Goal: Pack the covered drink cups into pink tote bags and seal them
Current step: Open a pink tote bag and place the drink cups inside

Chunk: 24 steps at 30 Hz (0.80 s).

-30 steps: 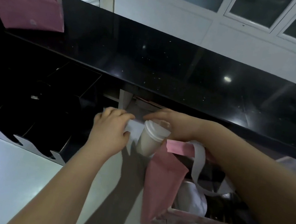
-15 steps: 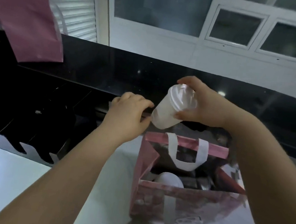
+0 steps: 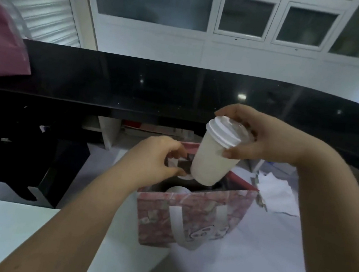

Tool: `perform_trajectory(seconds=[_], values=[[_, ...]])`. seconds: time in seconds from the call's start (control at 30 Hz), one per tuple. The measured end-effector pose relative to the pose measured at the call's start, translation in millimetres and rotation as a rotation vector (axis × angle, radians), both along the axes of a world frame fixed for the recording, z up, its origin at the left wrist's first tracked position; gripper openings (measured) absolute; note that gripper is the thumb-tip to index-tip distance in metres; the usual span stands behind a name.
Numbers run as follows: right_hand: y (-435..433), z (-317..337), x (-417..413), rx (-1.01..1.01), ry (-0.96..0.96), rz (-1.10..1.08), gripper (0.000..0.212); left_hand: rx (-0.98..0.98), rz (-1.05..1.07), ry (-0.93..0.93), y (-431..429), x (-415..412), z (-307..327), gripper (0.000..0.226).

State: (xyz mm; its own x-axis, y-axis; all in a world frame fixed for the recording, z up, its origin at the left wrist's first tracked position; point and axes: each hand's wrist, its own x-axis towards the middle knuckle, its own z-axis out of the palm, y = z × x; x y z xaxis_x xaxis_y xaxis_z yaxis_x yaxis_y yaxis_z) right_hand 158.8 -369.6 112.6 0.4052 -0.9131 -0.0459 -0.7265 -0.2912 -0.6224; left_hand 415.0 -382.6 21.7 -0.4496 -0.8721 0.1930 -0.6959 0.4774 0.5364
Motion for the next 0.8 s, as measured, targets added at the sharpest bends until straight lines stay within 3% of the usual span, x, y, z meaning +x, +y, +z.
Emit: perform_trajectory(seconds=[0.17,0.33,0.47,0.63,0.8], values=[[9.6,-42.5,18.8,-0.053,0.213,-0.065,0.079,0.110,-0.083,-0.091,10.5,-5.1,-5.5,0.070],[12.5,-76.3,23.3,-0.123,0.373,-0.103,0.090,0.125,-0.102,-0.428,17.9,-10.1,-10.8,0.141],[19.4,-73.8,13.6,-0.183,0.484,-0.179,0.093,0.115,-0.096,-0.517,20.9,-12.7,-13.4,0.147],[27.4,-80.4,21.1,-0.286,0.789,-0.173,0.087,0.085,-0.102,-0.562,26.4,-14.3,-19.1,0.146],[23.1,-115.5,35.2,-0.119,0.748,-0.085,0.084,0.078,-0.120,-0.576,31.6,-17.0,-22.3,0.147]])
